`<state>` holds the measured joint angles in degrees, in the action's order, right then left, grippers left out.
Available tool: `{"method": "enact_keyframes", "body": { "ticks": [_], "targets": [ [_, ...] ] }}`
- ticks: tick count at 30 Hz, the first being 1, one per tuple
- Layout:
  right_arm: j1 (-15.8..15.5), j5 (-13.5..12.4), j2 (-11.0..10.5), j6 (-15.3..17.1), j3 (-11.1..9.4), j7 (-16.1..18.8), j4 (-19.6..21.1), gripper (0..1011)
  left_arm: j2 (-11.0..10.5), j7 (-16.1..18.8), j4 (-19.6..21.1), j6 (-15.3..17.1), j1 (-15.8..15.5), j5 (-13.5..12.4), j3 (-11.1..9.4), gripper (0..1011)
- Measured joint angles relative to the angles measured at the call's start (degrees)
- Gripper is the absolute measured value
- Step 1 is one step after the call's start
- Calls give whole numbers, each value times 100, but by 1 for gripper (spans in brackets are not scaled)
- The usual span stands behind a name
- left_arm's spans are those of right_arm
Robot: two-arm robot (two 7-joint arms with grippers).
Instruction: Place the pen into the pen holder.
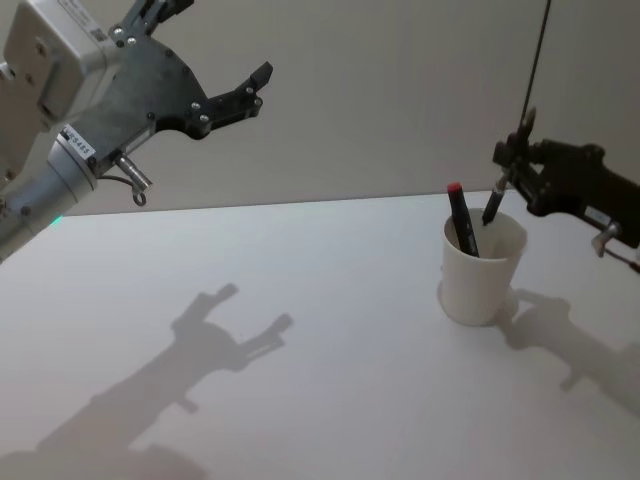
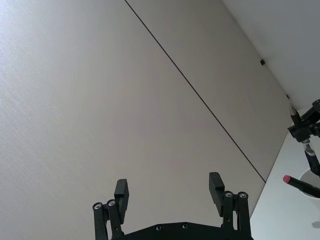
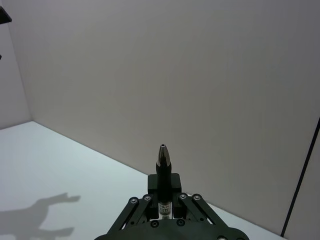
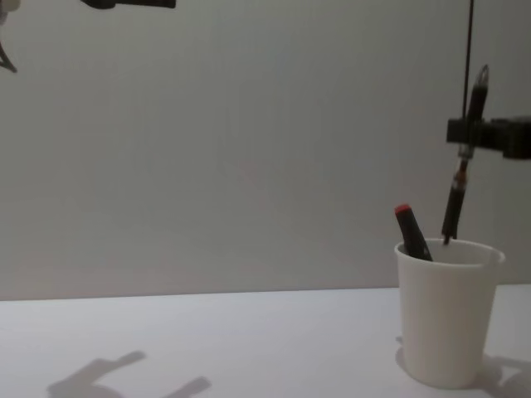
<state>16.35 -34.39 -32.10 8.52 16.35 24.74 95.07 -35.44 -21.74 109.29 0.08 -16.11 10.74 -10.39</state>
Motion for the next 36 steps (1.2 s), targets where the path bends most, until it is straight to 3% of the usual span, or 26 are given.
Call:
{"method": "enact_keyframes", "body": {
  "ticks": [12, 27, 29, 31, 36],
  "targets": [
    [-103, -25, 25, 132, 92, 35, -18, 156, -3, 0, 2, 5, 0, -2, 1, 1001],
    [-143, -38, 37, 188, 128, 57, -27, 614, -3, -1, 2, 5, 0, -1, 0, 1001],
    [-146, -39, 38, 192, 131, 59, -27, 720, -3, -1, 2, 5, 0, -2, 0, 1001],
    [-148, -39, 38, 195, 133, 60, -27, 740, -3, -1, 2, 4, 0, -1, 0, 1001],
    [-156, -47, 19, 183, 124, 60, 8, 907, -3, -1, 2, 4, 0, -1, 0, 1001]
  ]
}}
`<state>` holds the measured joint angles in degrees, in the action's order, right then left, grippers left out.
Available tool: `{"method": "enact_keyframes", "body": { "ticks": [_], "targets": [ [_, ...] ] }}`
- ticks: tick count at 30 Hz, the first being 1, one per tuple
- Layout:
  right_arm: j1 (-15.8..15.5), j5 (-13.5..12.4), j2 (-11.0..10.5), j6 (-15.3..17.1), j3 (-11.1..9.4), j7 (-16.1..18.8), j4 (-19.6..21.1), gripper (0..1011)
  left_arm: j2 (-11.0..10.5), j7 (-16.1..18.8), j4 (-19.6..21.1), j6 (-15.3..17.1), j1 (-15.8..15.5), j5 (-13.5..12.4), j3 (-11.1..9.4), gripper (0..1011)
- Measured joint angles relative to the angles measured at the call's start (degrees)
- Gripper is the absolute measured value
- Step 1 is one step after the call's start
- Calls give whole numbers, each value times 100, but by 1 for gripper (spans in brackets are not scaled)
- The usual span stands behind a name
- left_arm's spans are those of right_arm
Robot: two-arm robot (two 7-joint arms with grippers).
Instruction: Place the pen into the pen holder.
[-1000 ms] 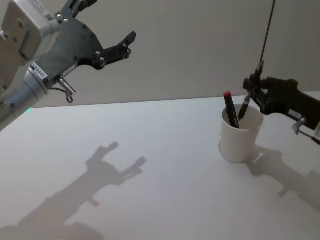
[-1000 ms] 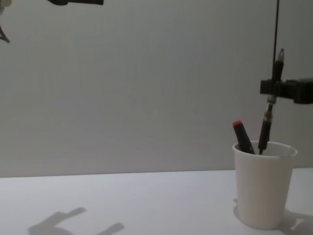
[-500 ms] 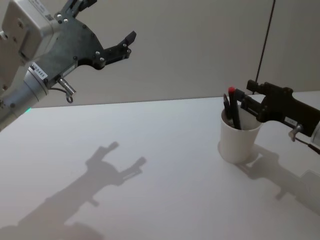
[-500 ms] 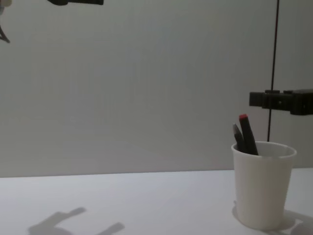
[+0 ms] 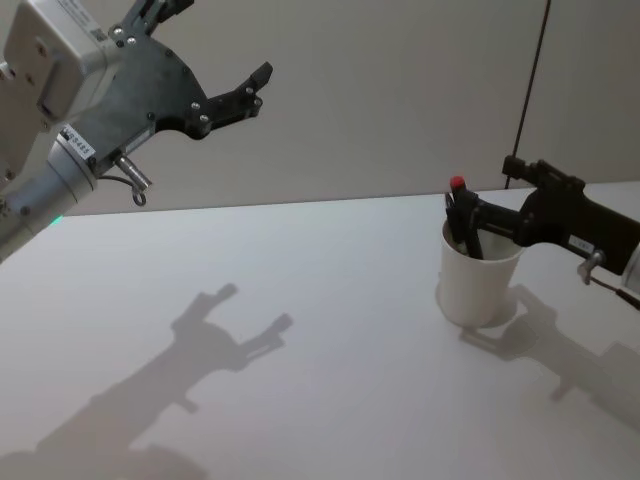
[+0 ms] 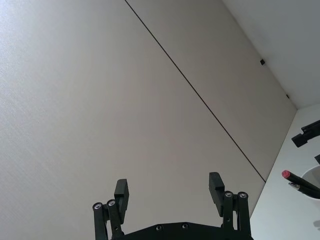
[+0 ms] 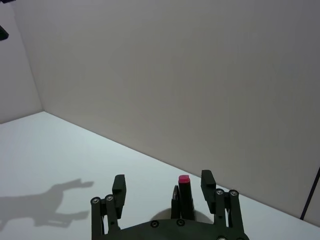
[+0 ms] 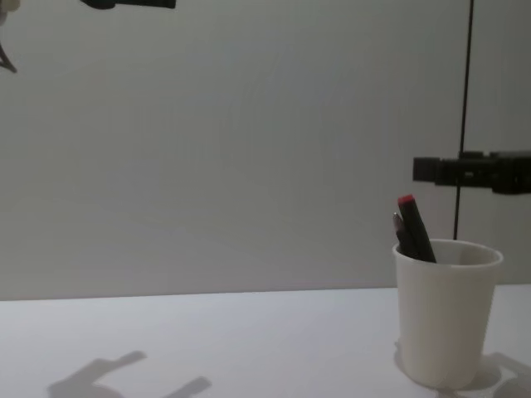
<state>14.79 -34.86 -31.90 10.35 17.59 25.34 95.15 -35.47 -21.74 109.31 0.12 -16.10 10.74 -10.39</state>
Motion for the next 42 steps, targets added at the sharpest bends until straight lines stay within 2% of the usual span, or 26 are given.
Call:
{"method": "enact_keyframes", "body": {
  "ticks": [5, 13, 26, 32, 42],
  "targets": [
    [-25, -44, -83, -101, -66, -29, 154, 1001, 0, 0, 0, 0, 0, 0, 0, 1001],
    [-105, -176, -316, -339, -242, -130, 499, 1001, 0, 0, 0, 0, 0, 0, 0, 1001],
    [-283, -560, -873, -883, -700, -380, 1152, 1001, 0, 0, 0, 0, 0, 0, 0, 1001],
    [-338, -677, -1027, -1018, -825, -449, 1319, 1001, 0, 0, 0, 0, 0, 0, 0, 1001],
    [-383, -771, -1154, -1130, -932, -506, 1456, 1001, 0, 0, 0, 0, 0, 0, 0, 1001]
  ]
}}
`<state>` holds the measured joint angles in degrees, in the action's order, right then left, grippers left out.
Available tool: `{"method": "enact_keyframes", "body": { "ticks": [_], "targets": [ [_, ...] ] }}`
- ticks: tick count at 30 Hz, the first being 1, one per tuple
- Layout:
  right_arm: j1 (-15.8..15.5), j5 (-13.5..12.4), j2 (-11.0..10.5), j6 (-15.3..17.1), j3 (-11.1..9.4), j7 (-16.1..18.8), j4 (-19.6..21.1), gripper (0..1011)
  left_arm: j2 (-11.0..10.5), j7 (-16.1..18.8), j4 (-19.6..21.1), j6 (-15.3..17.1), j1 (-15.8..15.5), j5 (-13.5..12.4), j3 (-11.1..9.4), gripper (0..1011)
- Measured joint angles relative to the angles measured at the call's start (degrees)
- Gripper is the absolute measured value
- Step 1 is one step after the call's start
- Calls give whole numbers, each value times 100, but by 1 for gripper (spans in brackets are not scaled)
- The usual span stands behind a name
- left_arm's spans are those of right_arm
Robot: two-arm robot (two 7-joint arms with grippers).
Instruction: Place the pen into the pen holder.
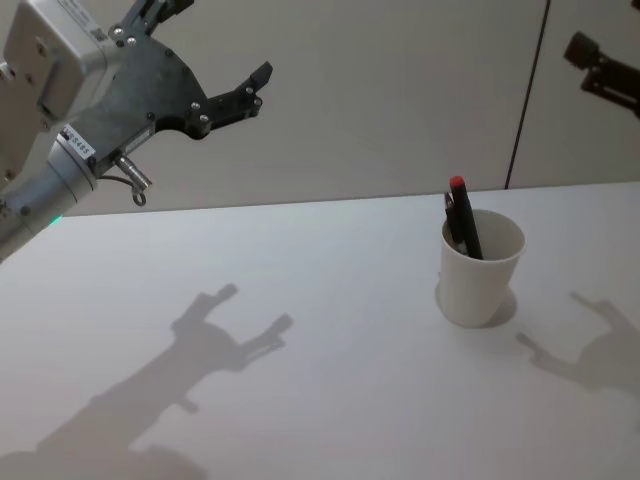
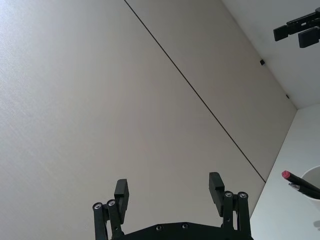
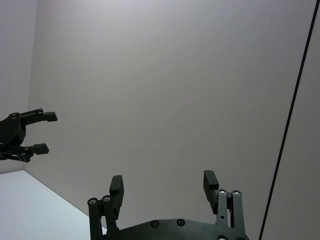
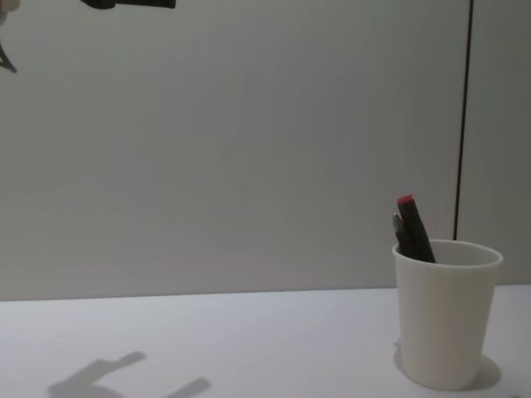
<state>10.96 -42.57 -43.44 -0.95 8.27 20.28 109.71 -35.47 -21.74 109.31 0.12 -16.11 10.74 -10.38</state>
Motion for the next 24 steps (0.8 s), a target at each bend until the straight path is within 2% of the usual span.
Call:
{"method": "enact_keyframes", "body": {
  "ticks": [7, 13, 24],
  "targets": [
    [-31, 59, 60, 1, 6, -43, -16, 1001, 41, 64, -48, 0, 7, 0, -43, 1001],
    [-147, 316, 296, 31, 55, -207, -102, 1001, 222, 344, -265, 10, 40, 5, -253, 1001],
    [-431, 949, 879, 104, 169, -600, -311, 1001, 770, 1194, -918, 38, 143, 40, -887, 1001]
  ]
}}
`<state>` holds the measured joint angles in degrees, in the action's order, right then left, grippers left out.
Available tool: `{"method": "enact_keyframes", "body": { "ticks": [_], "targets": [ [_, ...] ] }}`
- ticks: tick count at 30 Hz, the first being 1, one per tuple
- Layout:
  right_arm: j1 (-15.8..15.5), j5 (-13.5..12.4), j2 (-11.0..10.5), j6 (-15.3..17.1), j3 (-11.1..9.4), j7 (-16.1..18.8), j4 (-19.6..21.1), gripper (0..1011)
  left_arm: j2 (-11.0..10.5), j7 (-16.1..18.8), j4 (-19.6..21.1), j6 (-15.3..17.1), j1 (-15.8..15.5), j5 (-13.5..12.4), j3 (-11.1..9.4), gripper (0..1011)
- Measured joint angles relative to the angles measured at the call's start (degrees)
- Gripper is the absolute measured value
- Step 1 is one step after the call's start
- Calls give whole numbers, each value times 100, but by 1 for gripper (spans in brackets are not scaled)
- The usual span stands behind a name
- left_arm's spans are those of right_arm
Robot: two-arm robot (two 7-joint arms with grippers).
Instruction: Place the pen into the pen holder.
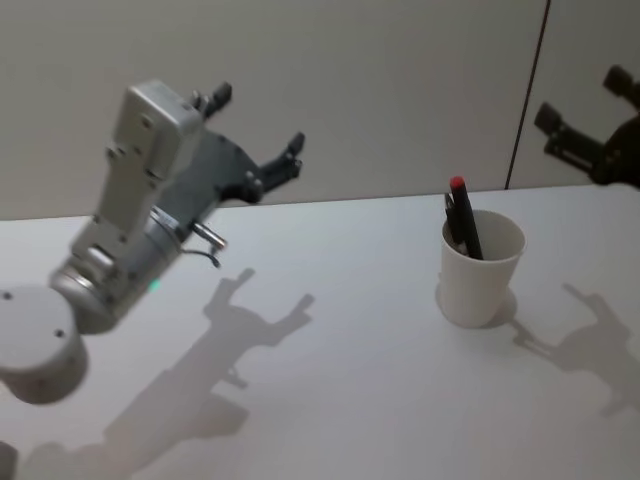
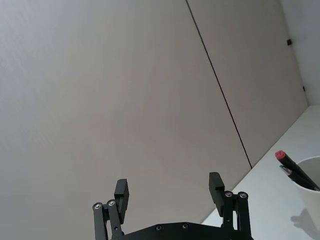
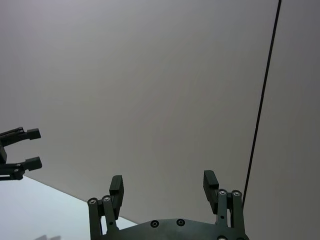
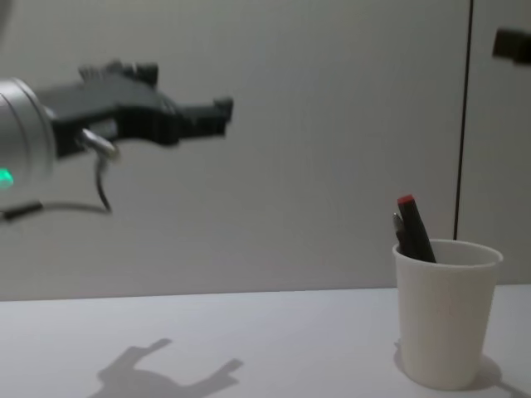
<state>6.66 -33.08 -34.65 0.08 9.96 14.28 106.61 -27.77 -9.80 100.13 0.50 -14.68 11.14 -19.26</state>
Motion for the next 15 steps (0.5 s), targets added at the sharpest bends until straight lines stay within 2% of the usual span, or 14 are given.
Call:
{"method": "enact_keyframes", "body": {
  "ticks": [9, 15],
  "targets": [
    [-249, 549, 505, 63, 100, -348, -180, 1001, 424, 665, -504, 22, 80, 27, -488, 1001],
    [-415, 921, 847, 107, 168, -579, -302, 1001, 563, 881, -668, 31, 106, 35, -650, 1001]
  ]
}}
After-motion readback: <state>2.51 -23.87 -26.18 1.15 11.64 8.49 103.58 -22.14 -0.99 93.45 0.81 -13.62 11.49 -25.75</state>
